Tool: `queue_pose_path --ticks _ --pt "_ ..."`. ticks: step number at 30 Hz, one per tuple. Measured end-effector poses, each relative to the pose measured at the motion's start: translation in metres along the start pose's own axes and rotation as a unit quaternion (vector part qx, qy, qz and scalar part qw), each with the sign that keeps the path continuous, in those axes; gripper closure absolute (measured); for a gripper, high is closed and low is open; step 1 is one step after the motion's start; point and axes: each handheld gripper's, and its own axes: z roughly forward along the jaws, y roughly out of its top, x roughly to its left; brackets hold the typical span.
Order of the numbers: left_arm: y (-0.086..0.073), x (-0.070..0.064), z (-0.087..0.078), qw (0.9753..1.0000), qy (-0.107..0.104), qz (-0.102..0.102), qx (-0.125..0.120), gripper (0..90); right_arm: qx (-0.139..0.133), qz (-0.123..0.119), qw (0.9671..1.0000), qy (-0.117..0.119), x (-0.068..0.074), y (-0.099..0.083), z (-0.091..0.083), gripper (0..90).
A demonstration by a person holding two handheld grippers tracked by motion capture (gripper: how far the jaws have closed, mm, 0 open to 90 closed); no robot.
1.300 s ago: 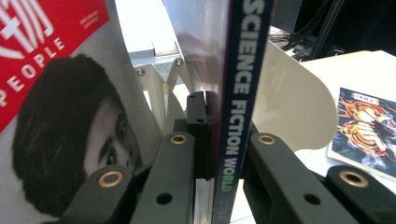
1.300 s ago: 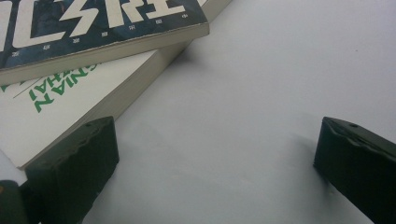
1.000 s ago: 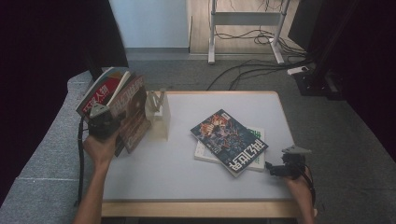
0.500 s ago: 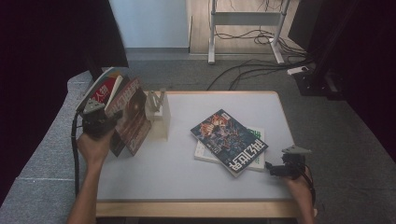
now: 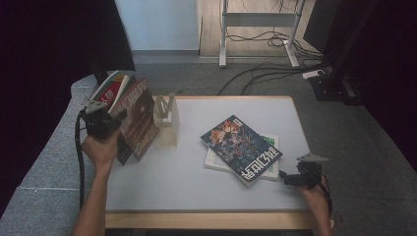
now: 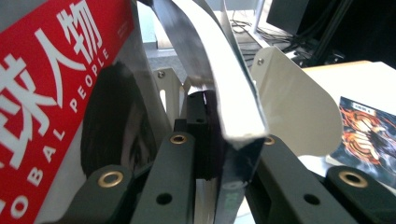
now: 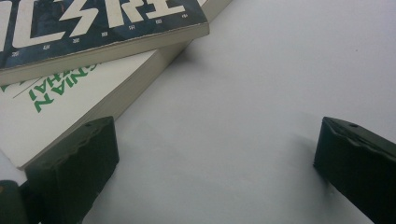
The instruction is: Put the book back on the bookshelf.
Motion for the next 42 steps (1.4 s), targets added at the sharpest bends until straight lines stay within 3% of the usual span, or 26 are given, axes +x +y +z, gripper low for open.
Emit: queue_pose_path --ticks 10,14,17,22,28,34,36,38,42 --pt "-0.004 -0.003 0.006 0.9999 -0.005 0.015 -0.005 82.9 0.000 0.000 1.0000 0.000 0.000 0.000 0.000 0.0" --pt "-0.007 -0.003 0.006 0.9997 0.005 0.024 -0.004 75.4 0.000 0.000 1.0000 0.000 0.000 0.000 0.000 0.0" --pt "-0.013 -0.004 0.004 0.9996 0.005 0.027 -0.003 69.3 0.000 -0.001 1.0000 0.000 0.000 0.000 0.000 0.0" --pt "-0.029 -0.005 -0.002 0.9996 -0.005 0.026 -0.004 67.6 0.000 -0.001 1.0000 0.000 0.000 0.000 0.000 0.0" --pt "-0.057 -0.004 -0.001 0.9997 -0.012 0.016 0.016 72.0 -0.001 -0.001 1.0000 -0.001 0.000 0.000 0.000 0.0" --pt "-0.081 -0.001 0.012 0.9988 -0.014 0.009 0.046 77.3 -0.001 -0.001 1.0000 -0.001 0.000 0.000 0.000 0.0" --pt "-0.085 -0.001 0.017 0.9987 -0.010 0.010 0.049 80.6 -0.001 -0.001 1.0000 -0.001 0.000 0.000 0.000 0.0" --pt "-0.085 0.001 0.018 0.9990 -0.014 -0.002 0.043 82.7 -0.001 -0.001 1.0000 -0.001 0.000 0.000 0.000 0.0" --pt "-0.082 0.000 0.024 0.9991 -0.009 0.000 0.042 83.6 -0.001 -0.002 1.0000 -0.001 0.000 0.000 0.000 0.0"
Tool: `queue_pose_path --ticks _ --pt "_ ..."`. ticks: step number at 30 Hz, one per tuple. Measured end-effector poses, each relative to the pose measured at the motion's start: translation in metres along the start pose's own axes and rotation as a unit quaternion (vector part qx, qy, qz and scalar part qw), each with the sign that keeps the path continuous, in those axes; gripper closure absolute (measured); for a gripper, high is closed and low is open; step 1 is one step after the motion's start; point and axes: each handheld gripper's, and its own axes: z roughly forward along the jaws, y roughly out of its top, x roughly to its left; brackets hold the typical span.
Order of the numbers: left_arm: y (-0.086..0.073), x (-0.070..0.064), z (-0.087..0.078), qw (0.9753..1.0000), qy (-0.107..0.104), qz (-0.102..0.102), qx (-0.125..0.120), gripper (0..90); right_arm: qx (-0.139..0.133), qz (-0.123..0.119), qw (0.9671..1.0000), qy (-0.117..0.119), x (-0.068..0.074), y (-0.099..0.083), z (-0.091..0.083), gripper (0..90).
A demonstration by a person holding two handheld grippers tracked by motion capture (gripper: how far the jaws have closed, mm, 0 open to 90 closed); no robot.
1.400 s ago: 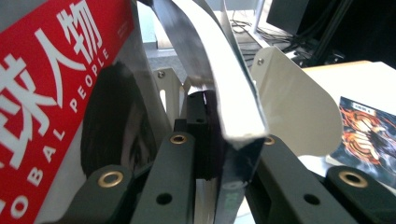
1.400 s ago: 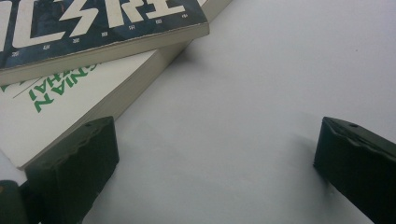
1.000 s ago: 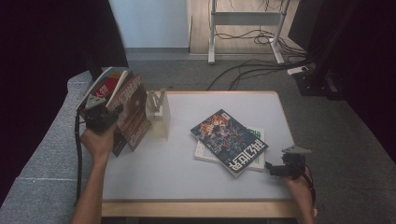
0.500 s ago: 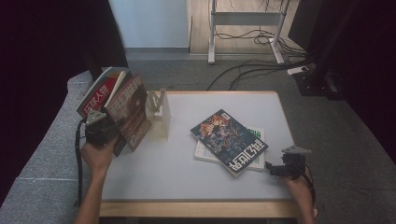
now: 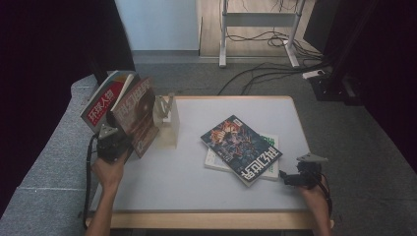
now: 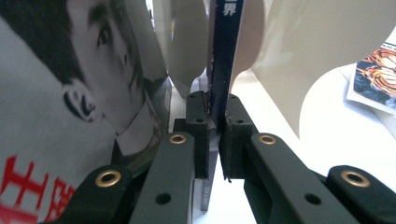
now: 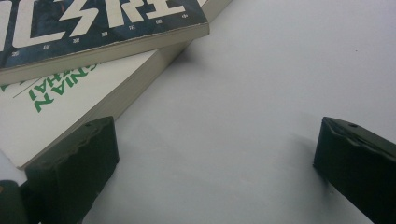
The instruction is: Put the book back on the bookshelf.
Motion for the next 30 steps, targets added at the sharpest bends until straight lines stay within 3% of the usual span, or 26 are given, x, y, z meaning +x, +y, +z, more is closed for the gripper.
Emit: queue_pose_path --ticks 11,22,30 --pt "0.001 -0.002 0.003 1.0000 -0.001 0.004 -0.005 82.4 0.000 0.000 1.0000 0.000 0.000 0.000 0.000 0.0" --pt "-0.008 -0.005 -0.017 0.9996 -0.024 0.007 -0.015 59.1 0.000 0.000 1.0000 0.000 0.000 0.000 0.000 0.0" --pt "-0.018 -0.015 -0.039 0.9981 -0.053 0.030 -0.013 38.0 0.000 0.000 1.0000 0.000 0.000 0.000 0.000 0.0"
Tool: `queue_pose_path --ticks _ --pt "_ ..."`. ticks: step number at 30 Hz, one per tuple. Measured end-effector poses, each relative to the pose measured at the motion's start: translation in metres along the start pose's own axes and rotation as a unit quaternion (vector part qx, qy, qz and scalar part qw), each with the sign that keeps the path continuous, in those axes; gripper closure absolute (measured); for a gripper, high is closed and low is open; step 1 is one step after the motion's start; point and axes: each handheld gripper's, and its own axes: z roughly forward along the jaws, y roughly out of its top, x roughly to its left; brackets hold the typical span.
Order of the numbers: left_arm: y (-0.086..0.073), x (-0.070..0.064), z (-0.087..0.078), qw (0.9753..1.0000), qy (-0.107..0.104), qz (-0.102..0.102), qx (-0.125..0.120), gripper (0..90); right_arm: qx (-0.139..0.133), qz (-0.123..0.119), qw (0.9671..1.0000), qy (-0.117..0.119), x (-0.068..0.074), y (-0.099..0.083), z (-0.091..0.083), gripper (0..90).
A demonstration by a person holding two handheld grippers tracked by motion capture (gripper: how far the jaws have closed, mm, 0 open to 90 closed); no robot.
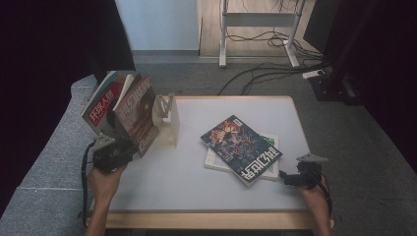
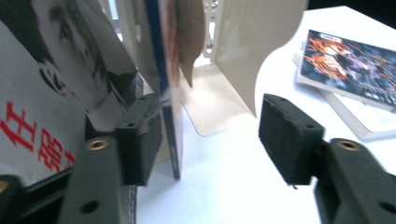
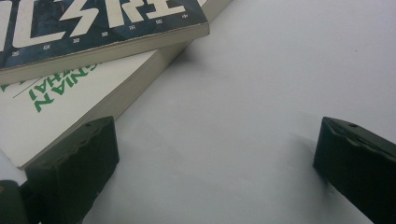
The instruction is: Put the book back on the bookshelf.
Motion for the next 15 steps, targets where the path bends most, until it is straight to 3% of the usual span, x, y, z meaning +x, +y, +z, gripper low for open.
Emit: queue_pose_path --ticks 8,12,15 --pt "-0.008 -0.022 -0.011 0.9987 -0.033 0.039 0.003 16.6 0.000 0.000 1.0000 0.000 0.000 0.000 0.000 0.0" --pt "-0.009 -0.034 -0.004 0.9963 -0.068 0.050 0.011 11.4 0.000 0.000 1.0000 0.000 0.000 0.000 0.000 0.0" --pt "-0.007 -0.043 0.004 0.9948 -0.078 0.062 0.024 4.4 0.000 0.000 1.0000 0.000 0.000 0.000 0.000 0.0"
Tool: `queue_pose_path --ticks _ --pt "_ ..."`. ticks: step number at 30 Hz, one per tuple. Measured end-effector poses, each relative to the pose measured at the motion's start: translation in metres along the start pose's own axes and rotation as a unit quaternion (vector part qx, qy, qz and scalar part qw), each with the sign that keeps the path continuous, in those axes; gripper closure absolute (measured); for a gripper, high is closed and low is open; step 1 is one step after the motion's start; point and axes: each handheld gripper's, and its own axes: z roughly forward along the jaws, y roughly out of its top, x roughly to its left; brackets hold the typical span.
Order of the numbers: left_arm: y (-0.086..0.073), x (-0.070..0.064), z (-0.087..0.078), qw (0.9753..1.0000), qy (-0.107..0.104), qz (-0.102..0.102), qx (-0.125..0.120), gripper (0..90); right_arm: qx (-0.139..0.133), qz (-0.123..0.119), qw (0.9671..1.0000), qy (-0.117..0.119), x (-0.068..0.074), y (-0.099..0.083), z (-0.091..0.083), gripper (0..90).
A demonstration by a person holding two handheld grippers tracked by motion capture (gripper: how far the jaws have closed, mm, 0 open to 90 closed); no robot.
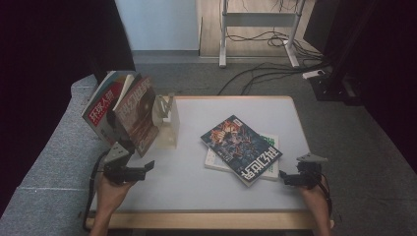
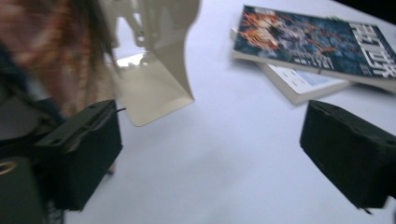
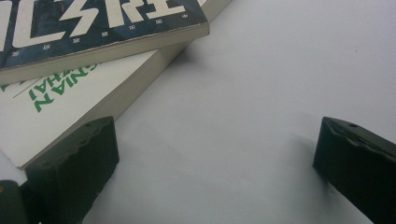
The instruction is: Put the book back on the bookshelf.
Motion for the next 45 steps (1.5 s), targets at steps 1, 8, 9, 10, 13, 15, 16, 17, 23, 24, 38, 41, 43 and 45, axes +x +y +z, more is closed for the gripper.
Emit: queue_pose_path --ticks 1,8,9,10,13,15,16,17,23,24,38,41,43,45 --pt "0.001 -0.003 0.005 1.0000 -0.002 0.004 0.006 2.7 0.000 0.000 1.0000 0.000 0.000 0.000 0.000 0.0" --pt "0.003 -0.017 0.033 0.9988 -0.025 0.030 0.030 0.0 0.000 0.000 1.0000 0.000 0.000 0.000 0.000 0.0" --pt "0.002 -0.018 0.036 0.9986 -0.031 0.031 0.031 0.0 0.000 0.000 1.0000 0.000 0.000 0.000 0.000 0.0" --pt "0.002 -0.019 0.041 0.9982 -0.037 0.034 0.033 0.0 0.000 0.000 1.0000 0.000 0.000 0.000 0.000 0.0" --pt "0.001 -0.022 0.051 0.9974 -0.051 0.039 0.033 0.0 0.000 0.000 1.0000 0.000 0.000 0.000 0.000 0.0" --pt "0.001 -0.025 0.058 0.9967 -0.057 0.045 0.036 0.0 0.000 0.000 1.0000 0.000 0.000 0.000 0.000 0.0" --pt "0.002 -0.027 0.061 0.9964 -0.059 0.049 0.037 0.0 0.000 0.000 1.0000 0.000 0.000 0.000 0.000 0.0" --pt "0.002 -0.028 0.065 0.9961 -0.061 0.052 0.037 0.0 0.000 0.000 1.0000 0.000 0.000 0.000 0.000 0.0" --pt "0.003 -0.036 0.088 0.9922 -0.086 0.061 0.066 0.0 0.000 0.000 1.0000 0.000 0.000 0.000 0.000 0.0" --pt "0.002 -0.036 0.091 0.9922 -0.090 0.059 0.062 0.0 0.000 0.000 1.0000 0.000 0.000 0.000 0.000 0.0" --pt "0.001 -0.040 0.128 0.9834 -0.111 0.073 0.124 0.0 -0.002 -0.004 1.0000 0.000 0.001 0.000 -0.001 1.1" --pt "0.012 -0.051 0.135 0.9802 -0.111 0.096 0.133 0.0 -0.004 -0.007 1.0000 0.001 0.001 0.000 -0.001 2.0" --pt "0.018 -0.058 0.141 0.9786 -0.115 0.107 0.133 0.0 -0.005 -0.007 1.0000 0.002 0.001 0.000 -0.001 2.2" --pt "0.021 -0.062 0.146 0.9788 -0.120 0.111 0.124 0.0 -0.005 -0.007 1.0000 0.002 0.001 0.000 -0.001 2.5"
